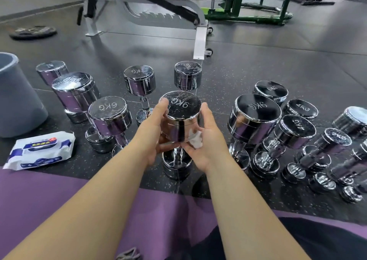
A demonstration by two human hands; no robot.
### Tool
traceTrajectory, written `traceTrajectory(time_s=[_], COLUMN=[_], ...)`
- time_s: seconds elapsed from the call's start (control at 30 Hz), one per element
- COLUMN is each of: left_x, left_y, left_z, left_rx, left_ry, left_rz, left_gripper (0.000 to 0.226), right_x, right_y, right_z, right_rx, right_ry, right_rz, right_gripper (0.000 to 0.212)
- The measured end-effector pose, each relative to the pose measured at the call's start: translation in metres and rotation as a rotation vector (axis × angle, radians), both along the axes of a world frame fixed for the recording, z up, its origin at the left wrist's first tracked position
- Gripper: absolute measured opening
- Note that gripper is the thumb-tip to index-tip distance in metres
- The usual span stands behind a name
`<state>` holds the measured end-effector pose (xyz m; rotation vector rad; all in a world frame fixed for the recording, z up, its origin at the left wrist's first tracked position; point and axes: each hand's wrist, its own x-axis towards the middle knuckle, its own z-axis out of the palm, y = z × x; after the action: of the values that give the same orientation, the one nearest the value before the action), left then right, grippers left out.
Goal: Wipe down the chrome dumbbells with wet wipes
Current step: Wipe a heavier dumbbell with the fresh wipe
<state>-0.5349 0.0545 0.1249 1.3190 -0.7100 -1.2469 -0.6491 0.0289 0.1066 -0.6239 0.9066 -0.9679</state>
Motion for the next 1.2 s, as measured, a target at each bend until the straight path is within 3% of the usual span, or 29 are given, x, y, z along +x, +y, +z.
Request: traceTrajectory(time_s=[0.13, 0.23, 0.33, 0.47, 0.6, 0.77, 0.83, 0.9, 1.03, 1.2], left_x=[0.013, 0.015, 0.013, 0.001, -0.014, -0.024, -0.032, -0.034, -0.049, -0.072], left_y=[-0.009, -0.013, -0.013, -0.006, -0.008, -0.019, -0.025, -0.032, -0.058, -0.108], left_z=[0.001, 0.009, 0.015, 0.012, 0.004, 0.004, 0.007, 0.008, 0.016, 0.024], left_rx=[0.058, 0.101, 0.148, 0.091, 0.059, 0.019, 0.034, 0.036, 0.025, -0.033], left_ry=[-0.005, -0.027, 0.008, 0.069, 0.041, 0.007, -0.005, -0.038, -0.036, 0.021], left_rz=[-0.080, -0.142, -0.161, 0.003, 0.181, 0.299, 0.278, 0.249, 0.161, 0.078], left_gripper=[0.043, 0.038, 0.040, 0.040, 0.040, 0.052, 0.047, 0.044, 0.049, 0.038], right_x=[-0.003, -0.010, -0.008, -0.003, -0.001, -0.001, -0.009, -0.016, -0.040, -0.068], right_y=[-0.010, -0.028, -0.051, -0.073, -0.083, -0.109, -0.121, -0.128, -0.157, -0.196], right_z=[0.011, 0.039, 0.069, 0.090, 0.094, 0.087, 0.077, 0.072, 0.077, 0.104], right_rx=[-0.080, -0.195, -0.111, -0.185, -0.117, -0.136, -0.141, -0.113, -0.113, -0.132], right_ry=[0.335, 0.673, 0.723, 0.979, 0.823, 0.857, 0.810, 0.729, 0.773, 0.761], right_rz=[0.120, 0.244, 0.494, 0.791, 0.959, 1.071, 1.046, 1.034, 1.082, 1.059], right_gripper=[0.062, 0.043, 0.033, 0.049, 0.032, 0.035, 0.041, 0.034, 0.037, 0.045])
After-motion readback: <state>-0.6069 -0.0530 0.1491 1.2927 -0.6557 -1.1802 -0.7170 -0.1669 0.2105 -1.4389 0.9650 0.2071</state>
